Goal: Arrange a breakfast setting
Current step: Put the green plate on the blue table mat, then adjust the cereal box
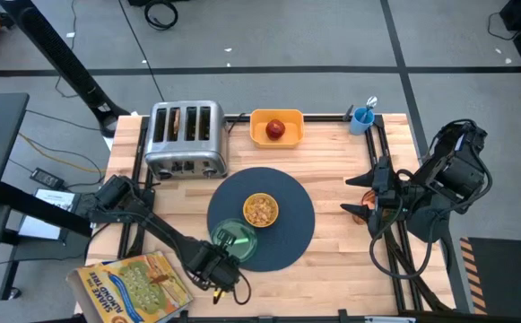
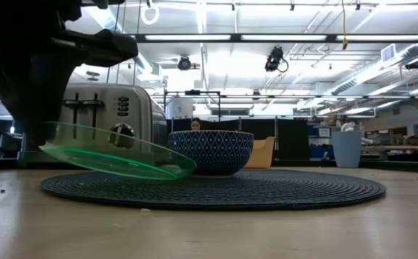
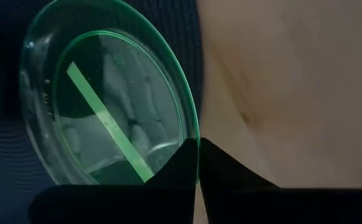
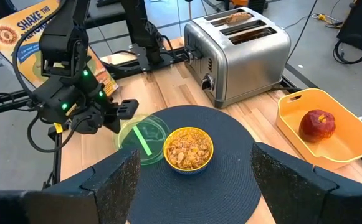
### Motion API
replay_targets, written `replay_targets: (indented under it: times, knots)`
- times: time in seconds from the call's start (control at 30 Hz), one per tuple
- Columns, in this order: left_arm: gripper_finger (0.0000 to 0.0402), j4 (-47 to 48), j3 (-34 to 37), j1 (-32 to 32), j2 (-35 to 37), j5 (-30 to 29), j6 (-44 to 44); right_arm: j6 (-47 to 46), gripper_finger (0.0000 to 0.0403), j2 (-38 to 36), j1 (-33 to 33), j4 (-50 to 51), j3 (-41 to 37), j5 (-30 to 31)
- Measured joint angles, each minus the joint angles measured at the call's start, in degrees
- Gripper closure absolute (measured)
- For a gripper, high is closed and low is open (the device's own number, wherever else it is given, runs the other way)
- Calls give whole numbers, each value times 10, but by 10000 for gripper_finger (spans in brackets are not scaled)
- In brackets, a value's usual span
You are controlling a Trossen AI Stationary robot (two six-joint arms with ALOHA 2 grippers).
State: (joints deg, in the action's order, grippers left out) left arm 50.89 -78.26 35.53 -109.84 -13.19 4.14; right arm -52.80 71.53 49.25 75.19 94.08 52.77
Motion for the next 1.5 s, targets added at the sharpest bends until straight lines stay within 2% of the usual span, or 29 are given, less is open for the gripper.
replay_targets:
  times: [0.23, 0.43, 0.6, 0.77, 0.9, 0.97, 1.13, 1.27, 1.5]
  knots:
    - [319, 8, -2, -1, 0, 15, 45, 0, 96, 0, 0, 0, 0, -3]
    - [272, 70, -39, -2, 0, 17, 121, 1, 96, 0, 0, 0, 0, -3]
    - [258, 176, -124, -4, 0, 85, 185, 4, 96, 0, 0, 0, 0, -2]
    - [257, 298, -262, 0, 0, 170, 268, 4, 96, 0, 0, 1, 0, 1]
    - [257, 382, -387, 0, 0, 274, 379, 5, 96, 0, 0, 5, 0, 6]
    - [257, 390, -447, 4, 0, 318, 438, 5, 96, 0, 0, 8, 0, 6]
    - [257, 388, -570, 24, 7, 373, 600, 25, 96, 0, 0, 13, 0, 7]
    - [257, 371, -540, 52, 49, 410, 783, 34, 96, 0, 0, 15, 0, 11]
    - [257, 376, -538, 146, 67, 429, 976, 35, 96, 0, 0, 17, -14, 15]
